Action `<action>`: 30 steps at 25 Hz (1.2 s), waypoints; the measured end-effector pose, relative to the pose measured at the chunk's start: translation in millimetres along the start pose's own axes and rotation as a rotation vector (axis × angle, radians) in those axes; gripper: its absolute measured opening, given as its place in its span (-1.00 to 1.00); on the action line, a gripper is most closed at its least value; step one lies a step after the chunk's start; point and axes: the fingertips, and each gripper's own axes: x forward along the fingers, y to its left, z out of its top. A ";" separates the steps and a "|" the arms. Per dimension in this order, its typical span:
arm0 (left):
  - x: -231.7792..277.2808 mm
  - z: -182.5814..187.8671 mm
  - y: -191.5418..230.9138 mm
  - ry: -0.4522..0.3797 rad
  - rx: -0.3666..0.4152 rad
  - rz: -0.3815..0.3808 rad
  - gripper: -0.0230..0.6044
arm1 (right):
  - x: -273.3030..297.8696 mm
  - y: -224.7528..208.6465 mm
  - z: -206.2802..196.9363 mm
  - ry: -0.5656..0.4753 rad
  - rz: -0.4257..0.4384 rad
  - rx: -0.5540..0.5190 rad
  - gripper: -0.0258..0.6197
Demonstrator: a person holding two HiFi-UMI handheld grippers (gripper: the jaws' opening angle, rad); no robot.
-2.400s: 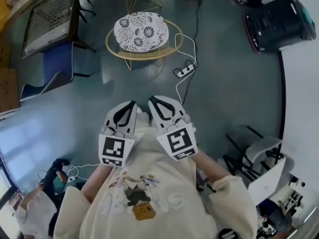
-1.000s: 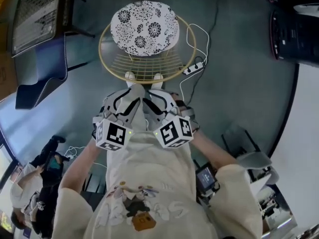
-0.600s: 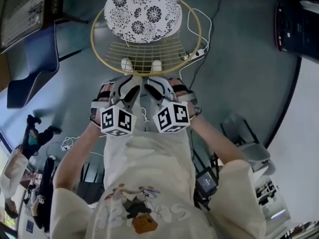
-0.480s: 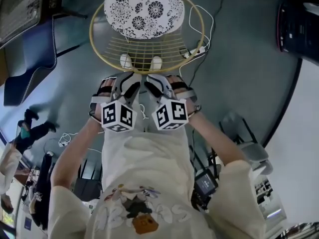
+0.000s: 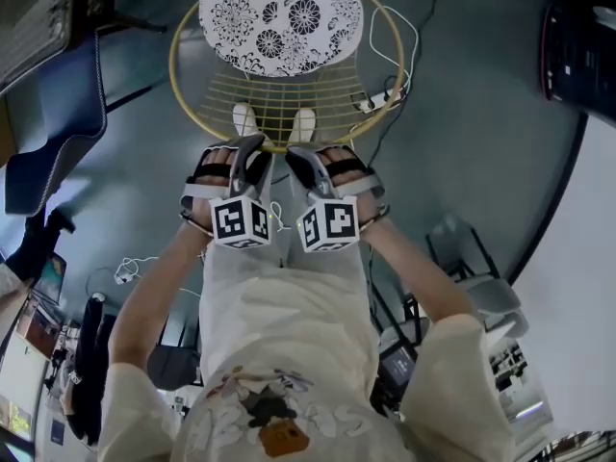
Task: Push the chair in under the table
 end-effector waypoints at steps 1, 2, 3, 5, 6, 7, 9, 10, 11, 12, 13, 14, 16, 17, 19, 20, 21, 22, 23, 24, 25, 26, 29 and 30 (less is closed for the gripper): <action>2.4 -1.9 -0.7 0.006 -0.003 -0.002 -0.46 | 0.5 0.8 0.0 0.001 -0.007 -0.015 -0.73; 4.0 -3.2 -1.3 0.011 -0.007 -0.003 -0.51 | 0.8 1.1 -0.1 0.003 -0.013 -0.025 -0.73; 4.9 -3.6 -1.9 0.016 -0.012 -0.003 -0.56 | 0.9 1.3 -0.2 0.004 -0.017 -0.032 -0.73; 5.2 -3.2 -2.3 0.024 -0.018 0.001 -0.56 | 0.5 1.4 -0.5 0.003 -0.023 -0.036 -0.73; 5.2 -3.2 -2.4 0.026 -0.020 0.003 -0.56 | 0.3 1.4 -0.7 -0.001 -0.025 -0.032 -0.73; 5.2 -3.4 -2.7 0.027 -0.022 0.003 -0.56 | 0.2 1.6 -0.8 -0.004 -0.026 -0.026 -0.73; 5.6 -3.8 -3.7 0.027 -0.030 0.002 -0.56 | 0.3 2.7 -1.4 -0.009 -0.028 -0.015 -0.73; 6.1 -4.0 -3.7 0.028 -0.035 0.004 -0.56 | 0.4 2.7 -1.9 -0.010 -0.031 -0.009 -0.73; 6.5 -4.0 -3.3 0.028 -0.041 0.007 -0.56 | 0.7 2.2 -2.4 -0.011 -0.035 -0.002 -0.73; 6.8 -4.0 -2.7 0.029 -0.044 0.011 -0.56 | 0.8 1.3 -2.6 -0.010 -0.039 0.005 -0.73; 6.7 -3.9 -1.9 0.031 -0.046 0.016 -0.56 | 0.7 0.5 -2.4 -0.010 -0.044 0.013 -0.73; 6.3 -4.0 -1.2 0.033 -0.048 0.022 -0.56 | 0.6 0.0 -2.0 -0.010 -0.050 0.018 -0.73; 5.5 -4.6 -0.8 0.035 -0.057 0.036 -0.56 | 0.5 0.1 -0.9 -0.012 -0.062 0.026 -0.73; 5.2 -4.9 -0.9 0.036 -0.064 0.043 -0.56 | 0.5 0.4 -0.6 -0.014 -0.069 0.029 -0.73; 5.0 -4.6 -1.1 0.035 -0.072 0.056 -0.56 | 0.1 0.8 -0.9 -0.015 -0.084 0.034 -0.73; 5.0 -4.1 -1.4 0.034 -0.073 0.063 -0.56 | -0.4 1.0 -1.4 -0.014 -0.091 0.038 -0.73; 5.1 -3.6 -1.9 0.033 -0.071 0.069 -0.56 | -0.8 1.2 -2.0 -0.015 -0.098 0.042 -0.73; 5.6 -3.3 -2.3 0.032 -0.066 0.078 -0.56 | -0.9 1.5 -2.8 -0.017 -0.106 0.045 -0.73; 6.5 -3.6 -2.5 0.032 -0.059 0.089 -0.56 | -0.1 1.5 -3.5 -0.021 -0.115 0.048 -0.73; 7.9 -4.8 -2.1 0.033 -0.050 0.100 -0.56 | 1.6 1.4 -3.9 -0.027 -0.125 0.051 -0.73; 9.3 -6.4 -1.2 0.035 -0.042 0.108 -0.56 | 3.8 1.0 -4.1 -0.032 -0.134 0.055 -0.73; 10.6 -7.9 -0.1 0.036 -0.039 0.113 -0.56 | 5.9 0.5 -4.1 -0.035 -0.141 0.059 -0.73; 11.4 -12.1 0.0 0.021 -0.039 0.121 -0.56 | 10.0 2.4 -2.2 -0.026 -0.158 0.066 -0.73; 11.5 -14.7 -1.9 0.015 -0.031 0.130 -0.56 | 11.8 5.4 -1.5 -0.025 -0.171 0.067 -0.73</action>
